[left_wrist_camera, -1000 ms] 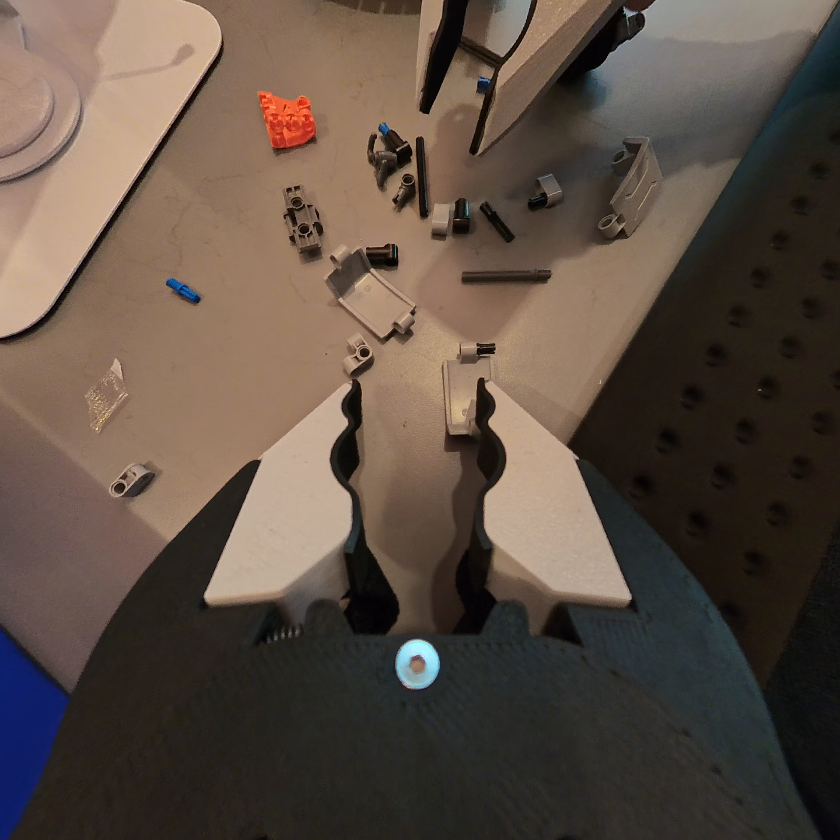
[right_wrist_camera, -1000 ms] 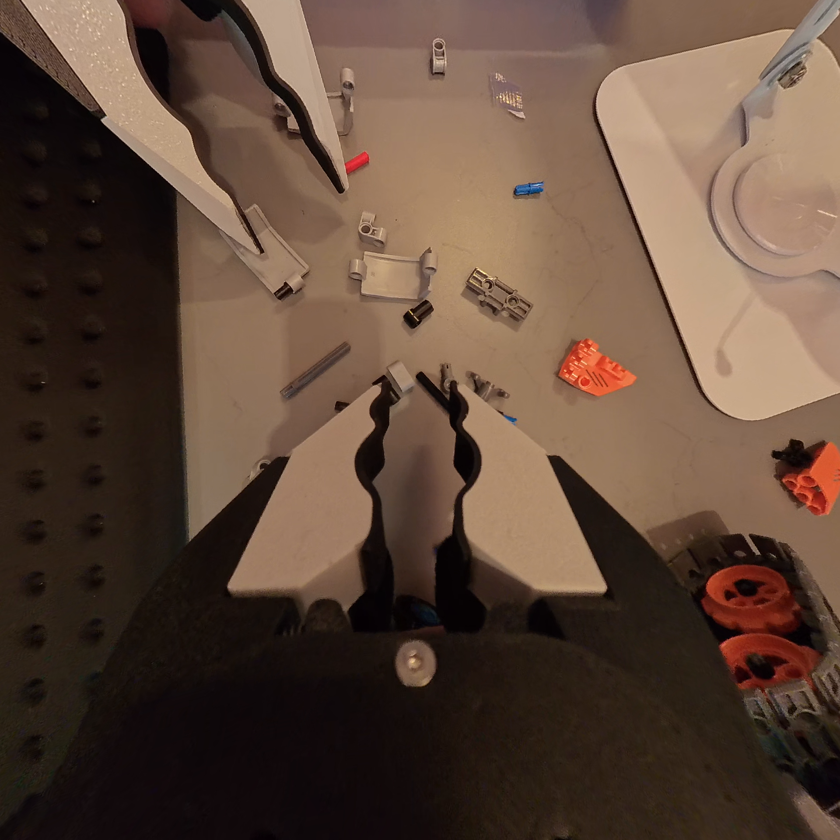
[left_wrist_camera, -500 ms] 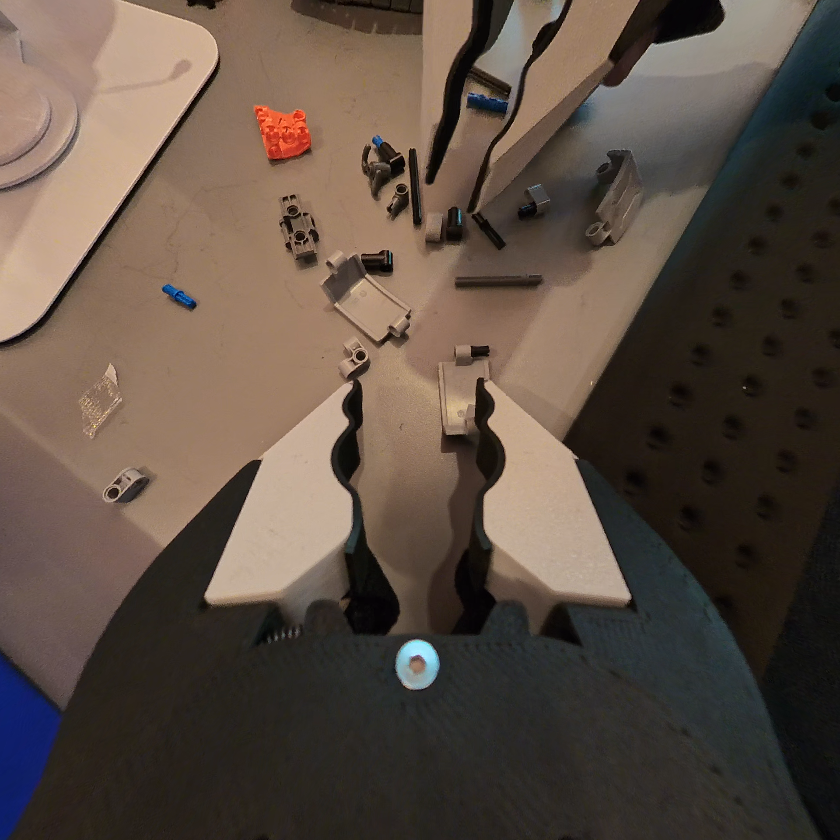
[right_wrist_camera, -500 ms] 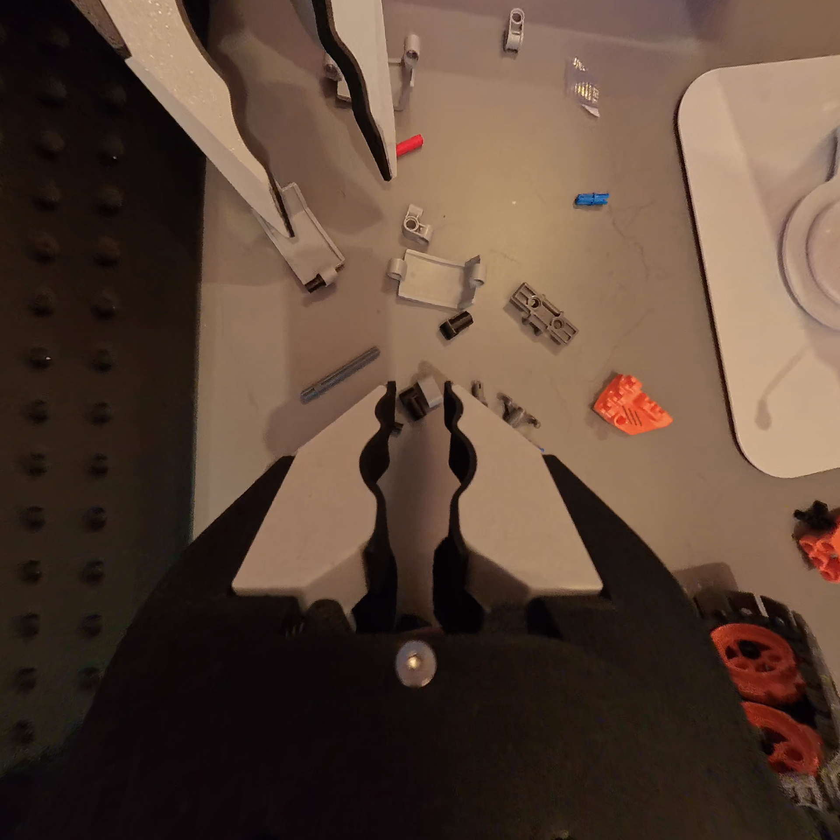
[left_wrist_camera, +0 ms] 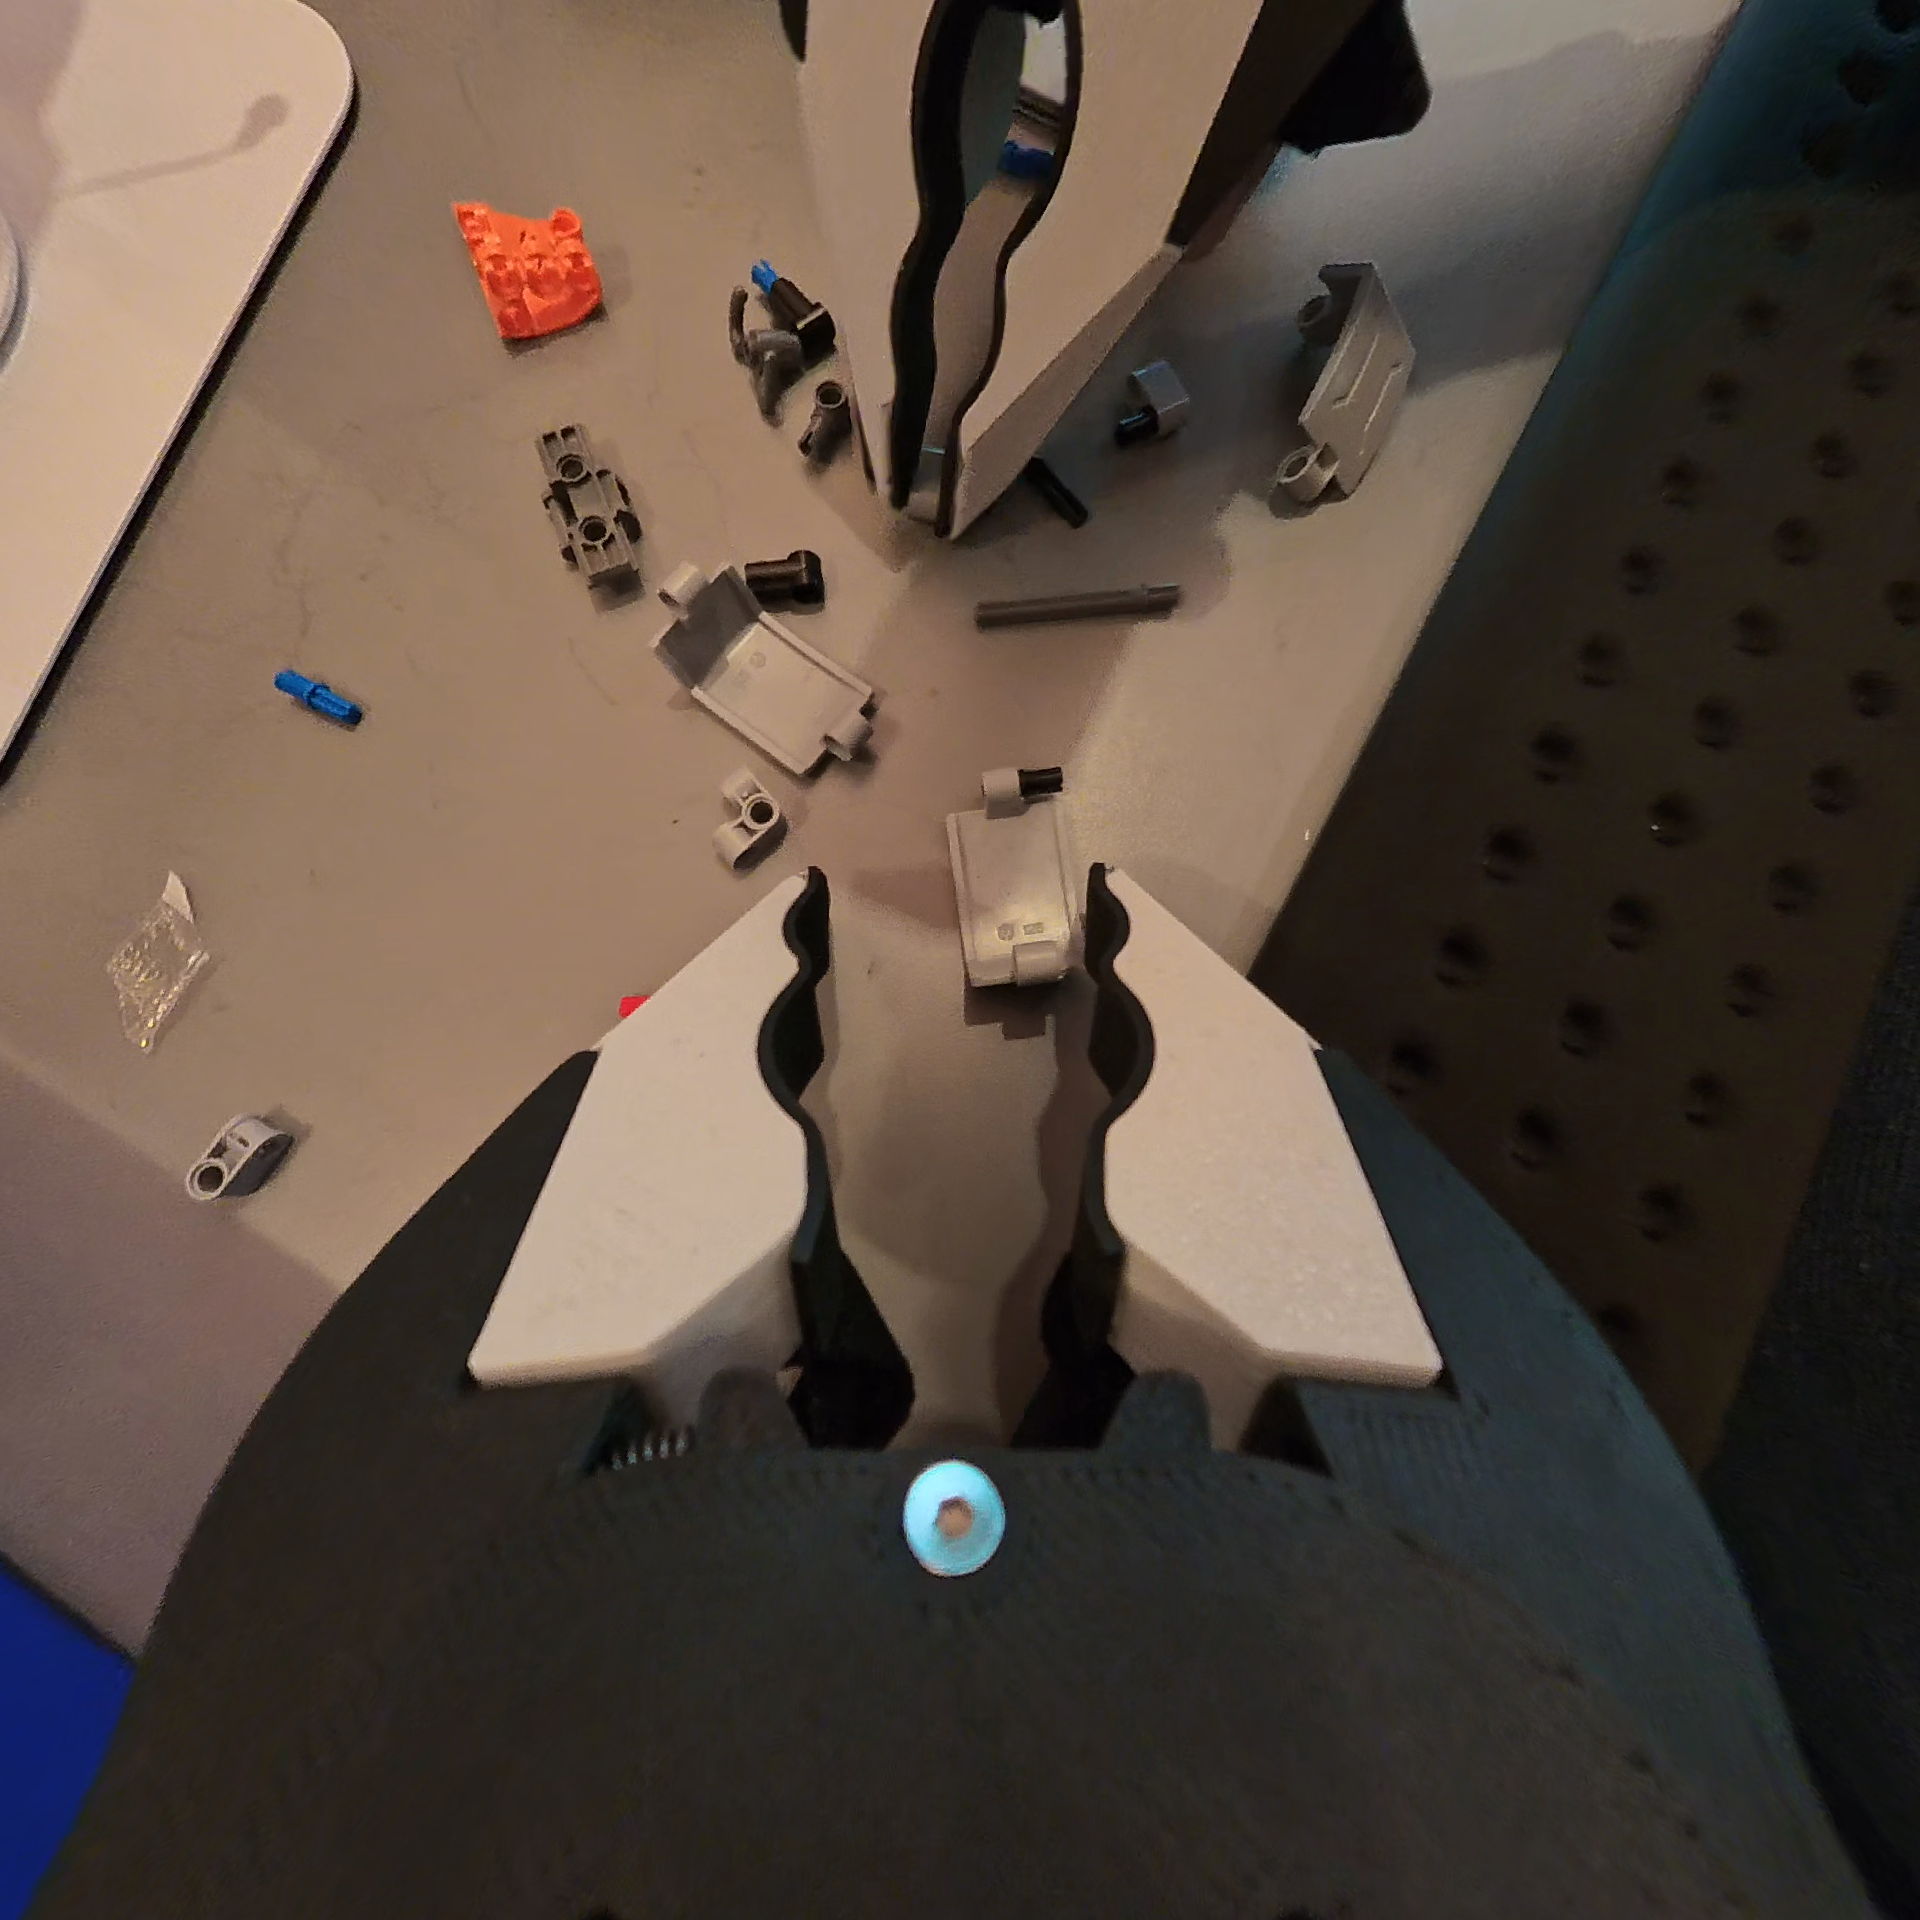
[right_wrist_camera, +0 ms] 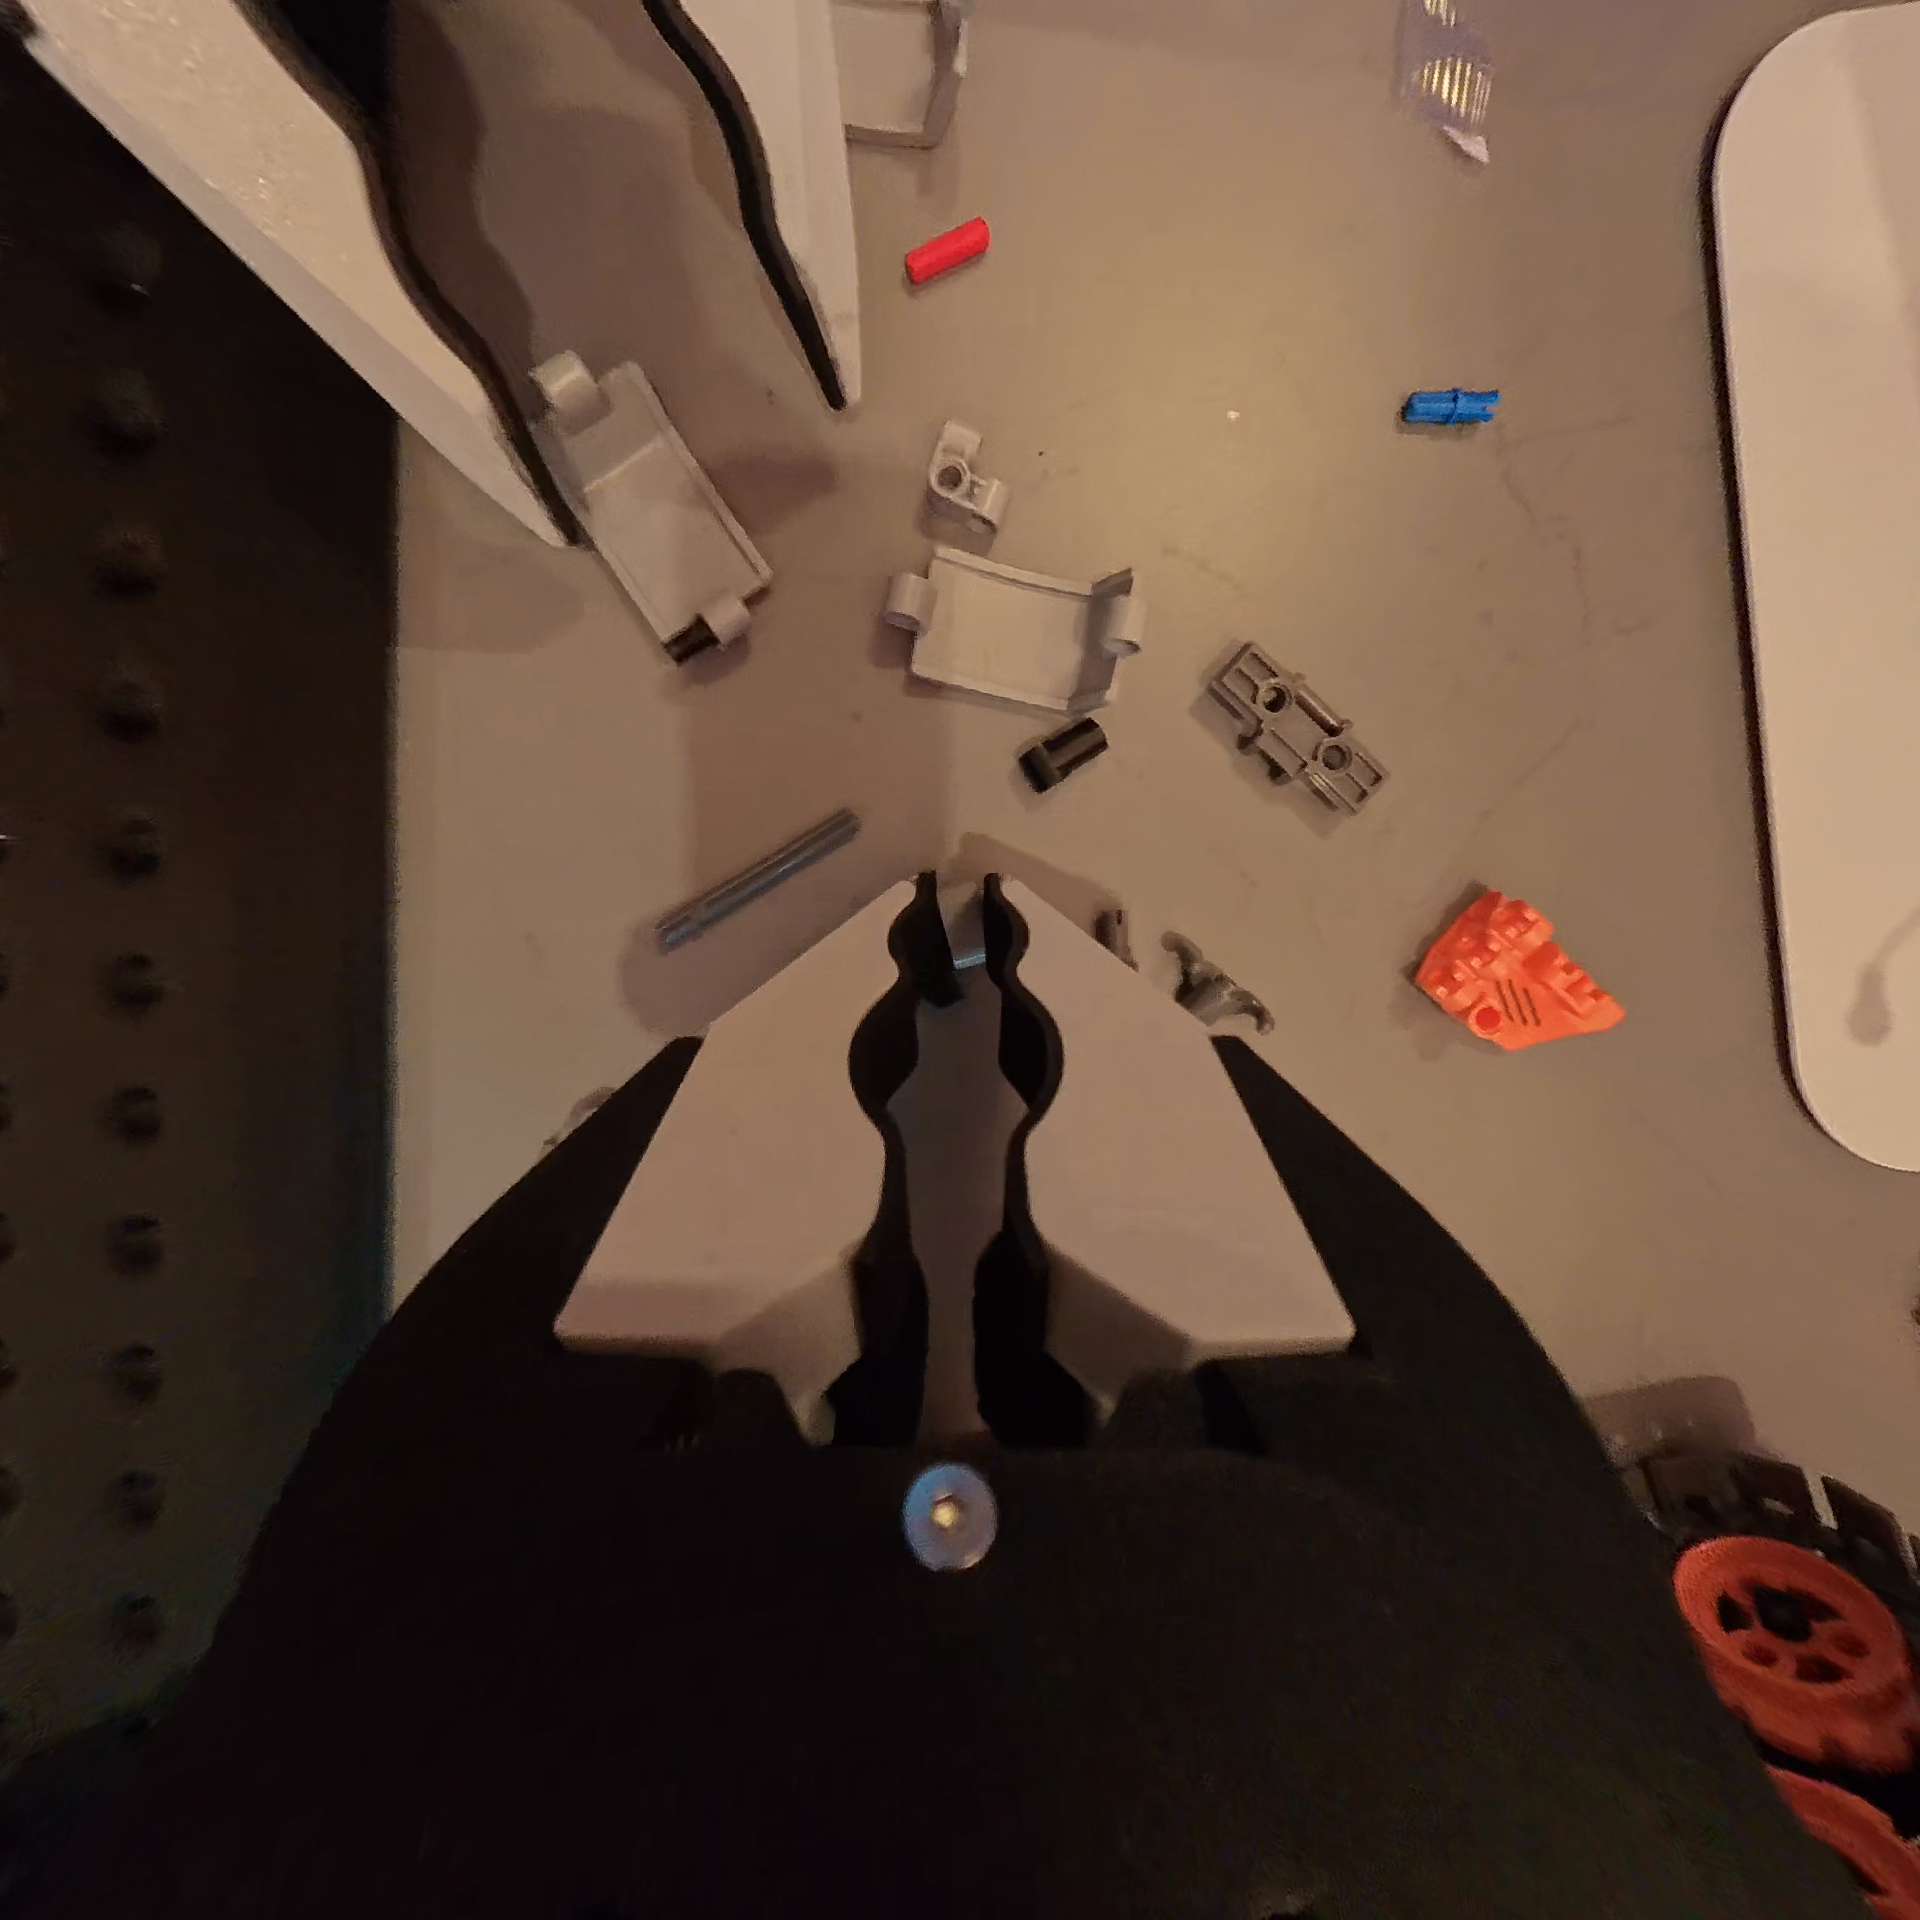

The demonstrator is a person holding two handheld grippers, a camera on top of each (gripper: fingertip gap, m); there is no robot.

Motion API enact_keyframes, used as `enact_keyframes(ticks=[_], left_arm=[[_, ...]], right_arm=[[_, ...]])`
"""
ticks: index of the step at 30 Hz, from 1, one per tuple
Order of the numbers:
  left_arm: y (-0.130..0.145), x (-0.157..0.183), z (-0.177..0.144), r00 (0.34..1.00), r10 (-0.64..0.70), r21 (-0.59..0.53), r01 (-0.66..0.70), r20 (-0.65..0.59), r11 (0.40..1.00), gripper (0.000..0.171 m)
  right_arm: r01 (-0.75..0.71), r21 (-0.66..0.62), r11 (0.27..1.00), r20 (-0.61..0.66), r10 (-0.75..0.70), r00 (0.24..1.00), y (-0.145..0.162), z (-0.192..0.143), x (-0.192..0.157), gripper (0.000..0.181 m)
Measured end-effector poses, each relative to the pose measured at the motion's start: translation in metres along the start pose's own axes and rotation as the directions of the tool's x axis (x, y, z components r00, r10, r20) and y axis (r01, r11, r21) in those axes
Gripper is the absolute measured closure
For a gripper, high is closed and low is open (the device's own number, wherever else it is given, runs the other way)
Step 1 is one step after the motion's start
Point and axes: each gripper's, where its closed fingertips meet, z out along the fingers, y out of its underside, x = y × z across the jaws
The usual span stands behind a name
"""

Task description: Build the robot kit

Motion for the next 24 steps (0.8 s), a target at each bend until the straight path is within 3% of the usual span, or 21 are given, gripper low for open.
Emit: enact_keyframes(ticks=[7,13,18,24], left_arm=[[0.001,0.013,0.001,0.998,0.047,-0.025,-0.048,-0.053,0.999,0.127],[0.001,0.012,0.003,0.997,0.048,-0.034,-0.05,-0.063,0.998,0.127],[0.001,0.012,0.002,0.997,0.059,-0.029,-0.061,-0.059,0.998,0.128],[0.002,0.014,0.003,0.995,0.061,-0.036,-0.064,-0.073,0.997,0.132]], right_arm=[[0.105,0.157,0.982,0.115,-0.123,0.986,-0.03,-0.008,-0.051,0.175],[0.153,0.117,0.981,0.152,-0.17,0.974,-0.03,0.015,-0.07,0.174],[0.166,0.1,0.981,0.115,-0.177,0.977,-0.031,0.006,-0.069,0.163],[0.201,0.055,0.978,0.087,-0.205,0.975,-0.023,0.009,-0.065,0.172]])
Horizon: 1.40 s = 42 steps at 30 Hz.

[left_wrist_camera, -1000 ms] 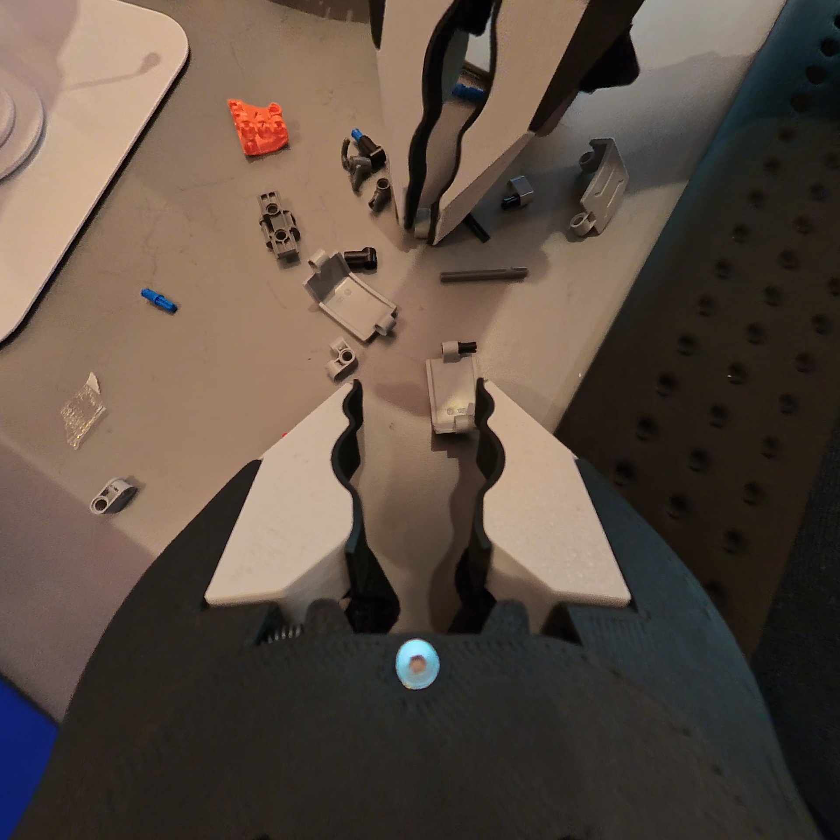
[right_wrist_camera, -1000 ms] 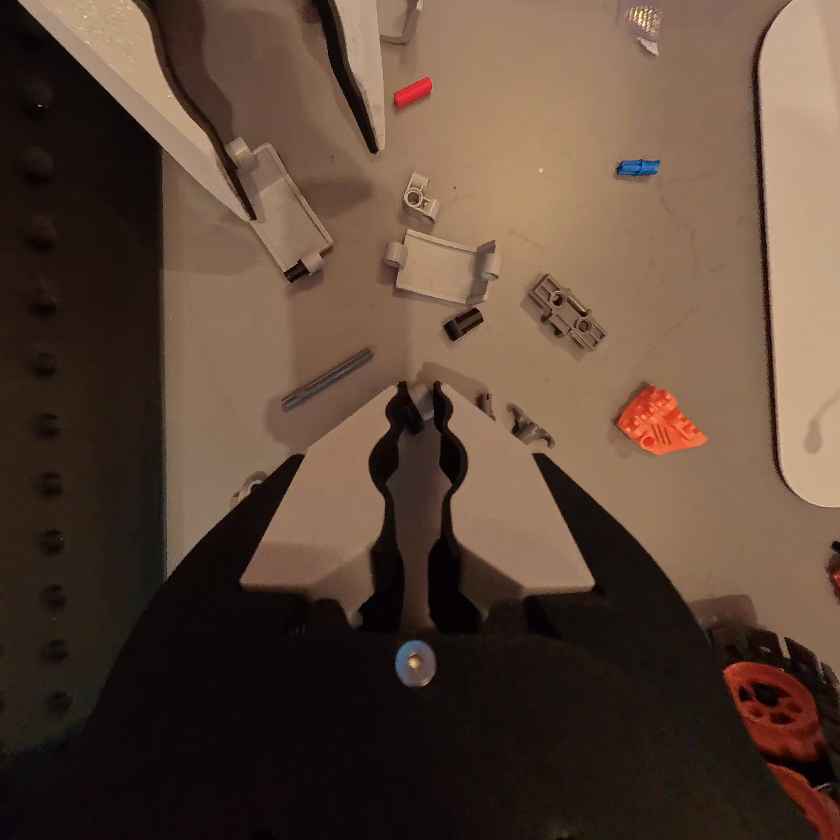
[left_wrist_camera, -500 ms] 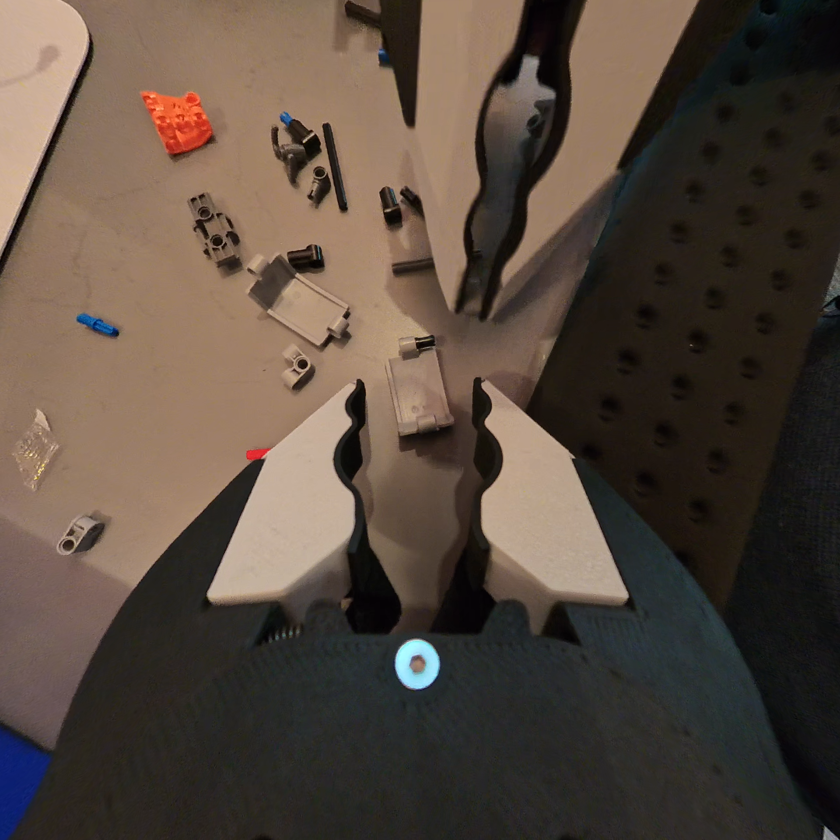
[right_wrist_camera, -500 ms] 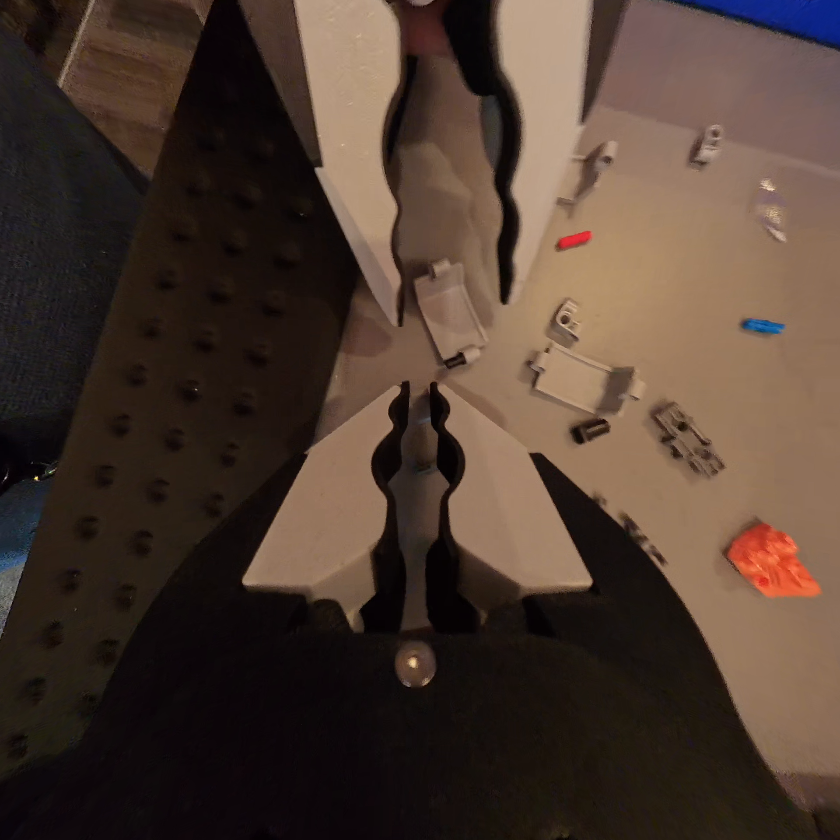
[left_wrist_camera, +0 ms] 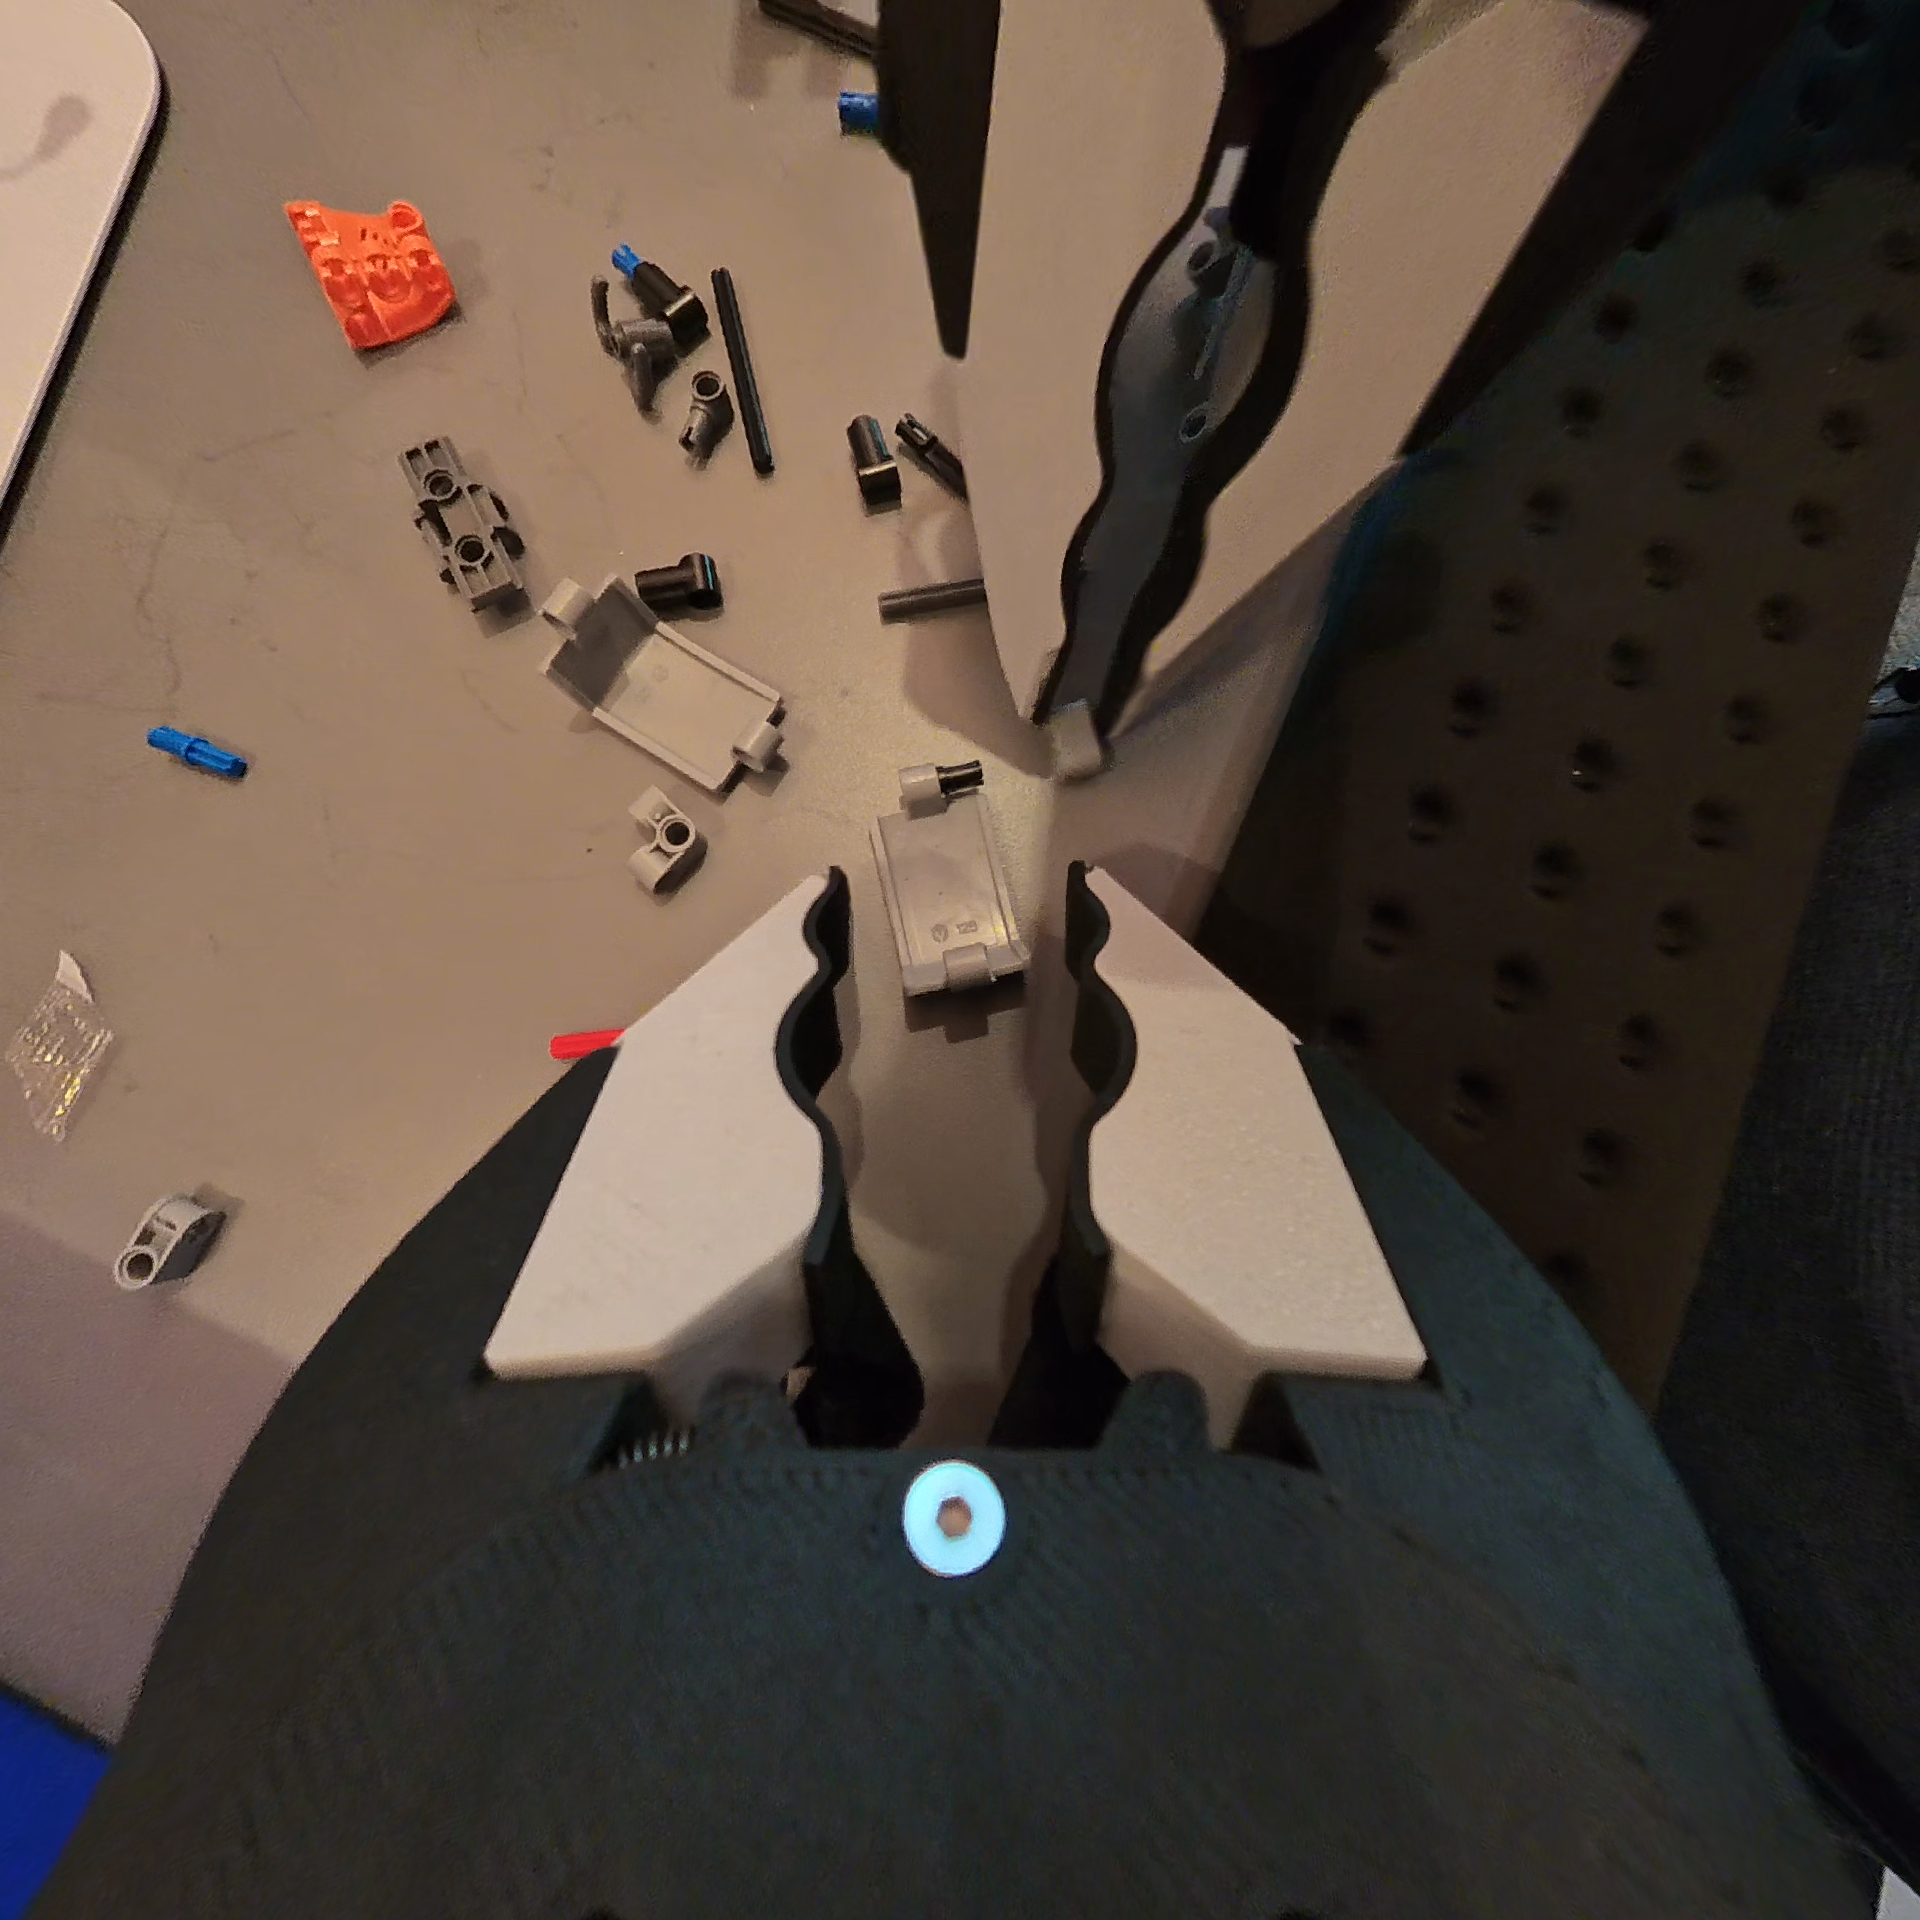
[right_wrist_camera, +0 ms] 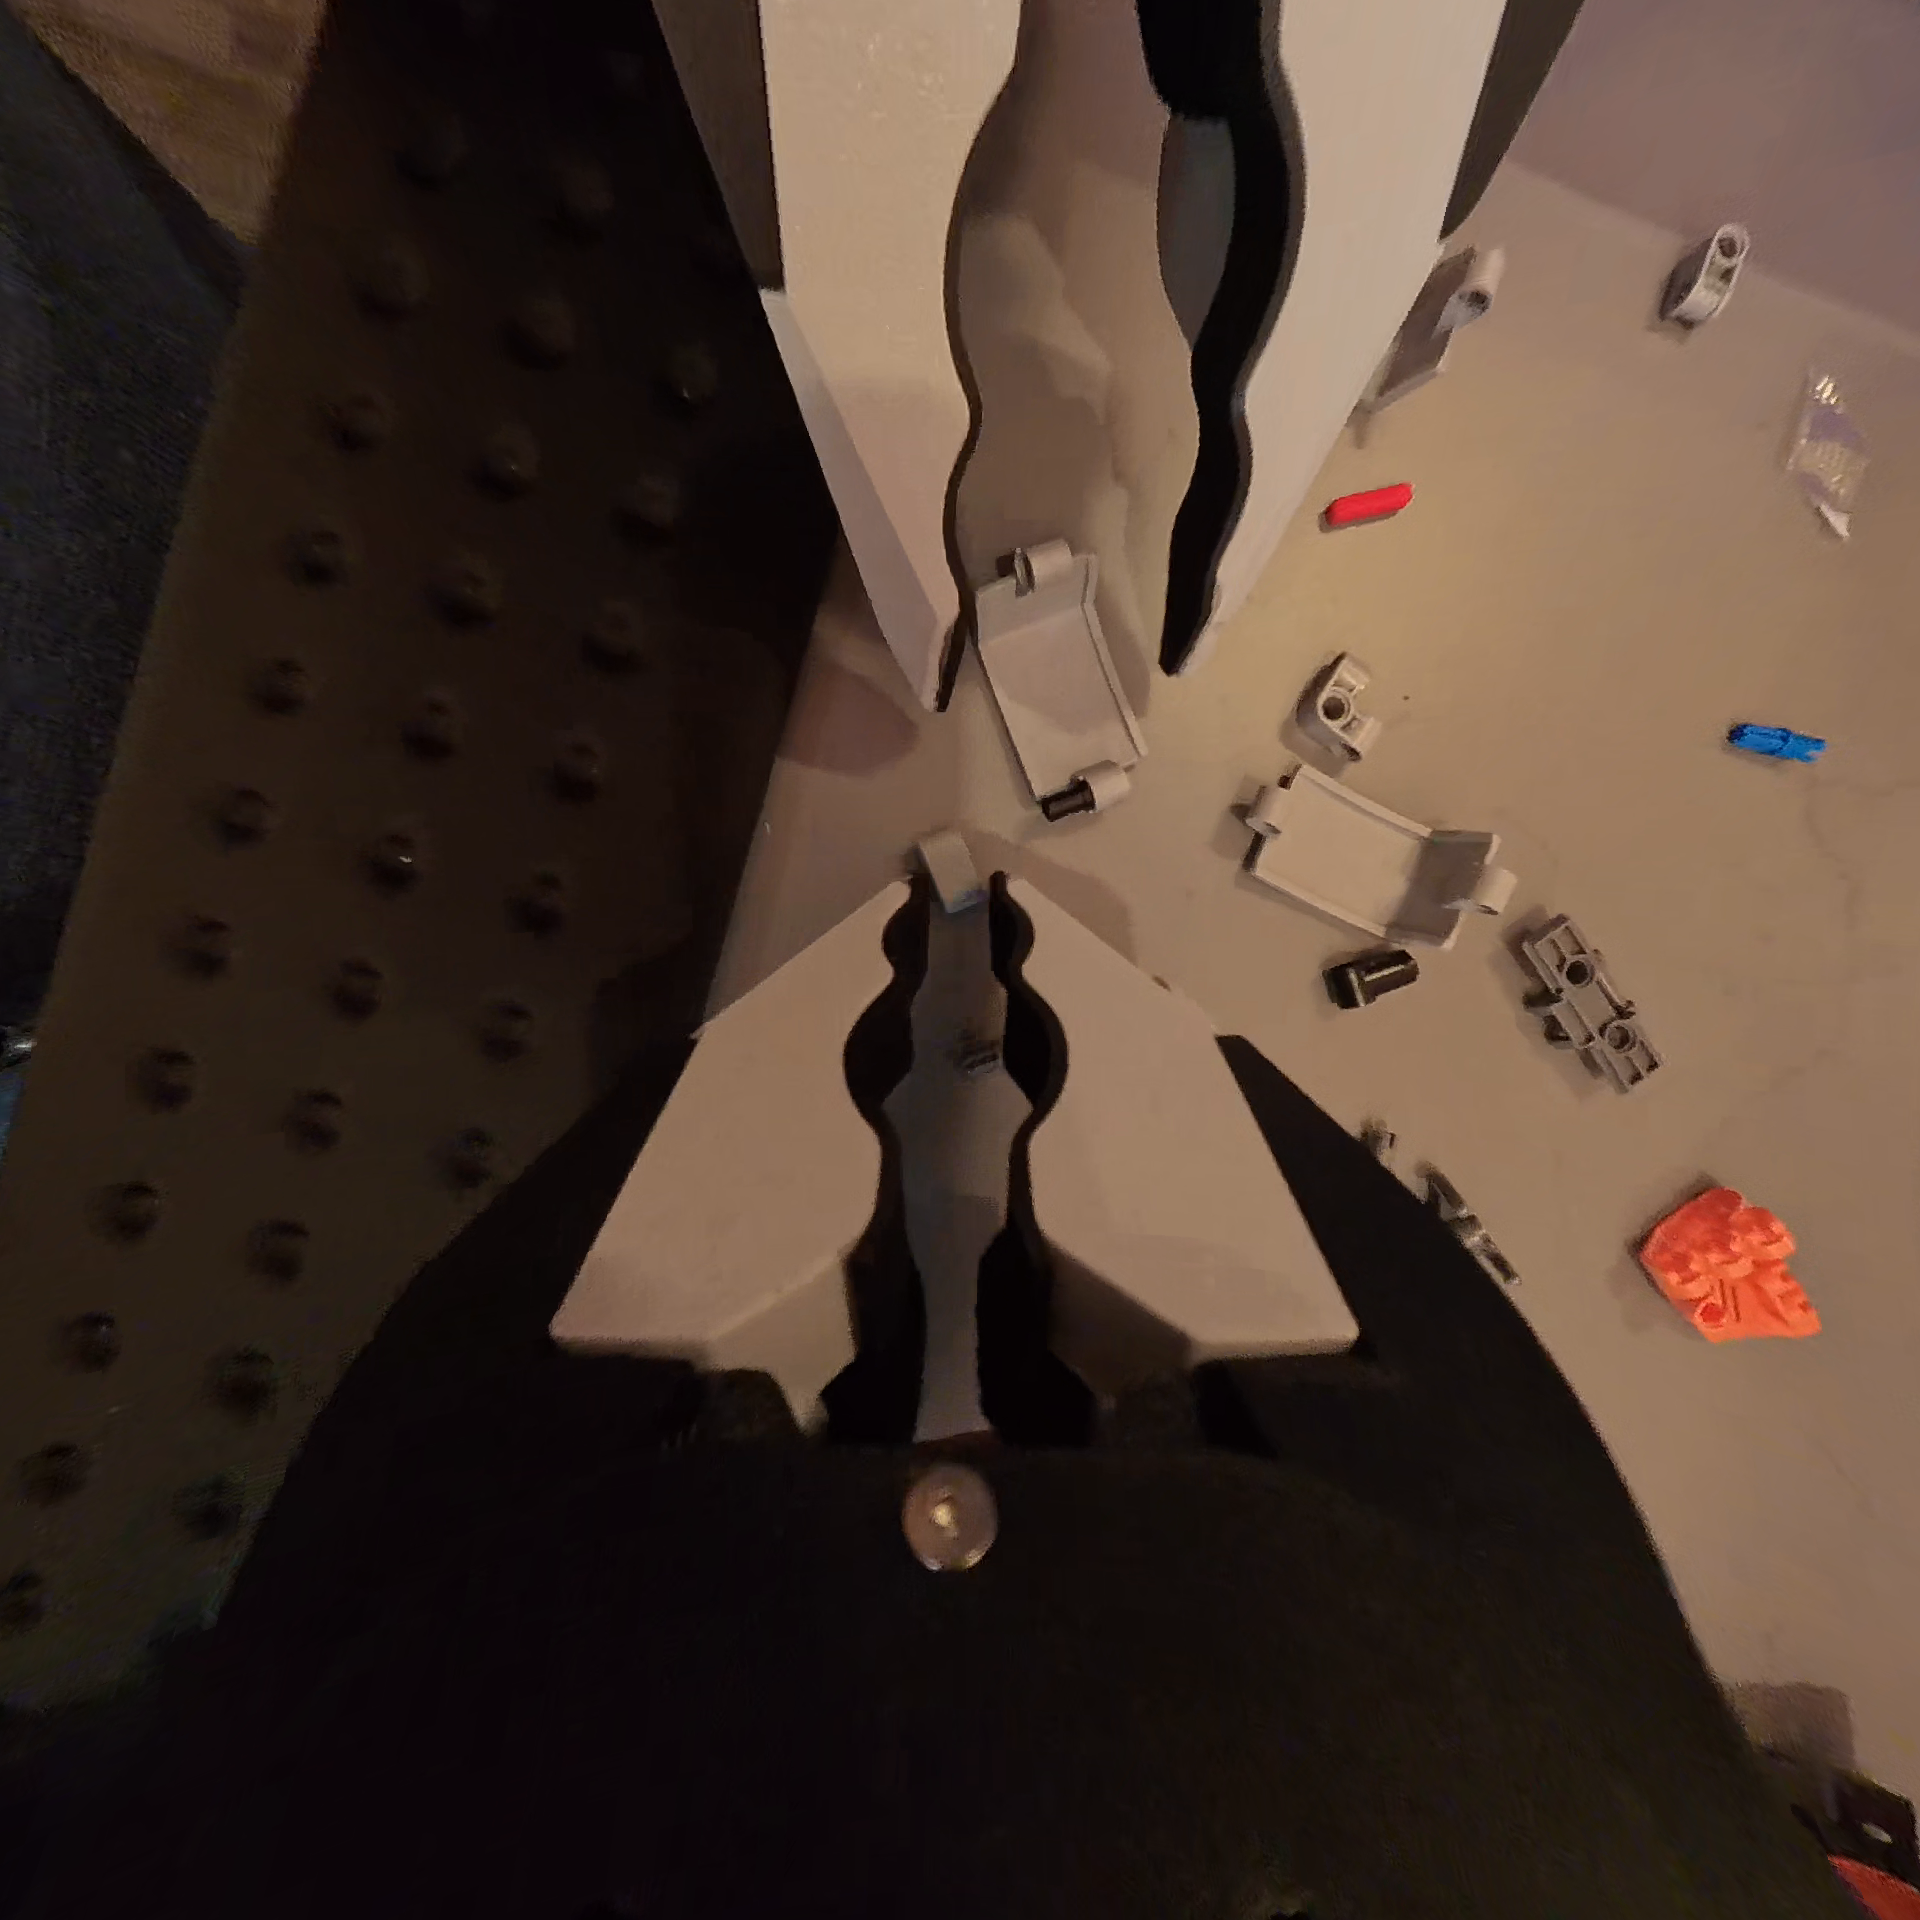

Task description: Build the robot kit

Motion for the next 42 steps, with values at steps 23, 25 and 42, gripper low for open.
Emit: enact_keyframes(ticks=[23,25,42], left_arm=[[0.001,0.004,0.009,0.999,0.037,-0.028,-0.038,-0.033,0.999,0.149],[0.0,0.004,0.01,0.999,0.04,-0.029,-0.041,-0.034,0.999,0.149],[-0.001,0.005,0.011,0.997,0.06,-0.049,-0.062,-0.045,0.997,0.15]], right_arm=[[-0.086,0.133,0.987,0.035,0.082,0.996,-0.005,0.001,0.002,0.176],[-0.091,0.123,0.988,0.029,0.088,0.996,-0.003,0.003,0.003,0.176],[-0.174,0.194,0.965,0.087,0.159,0.983,-0.005,0.0,0.003,0.176]])
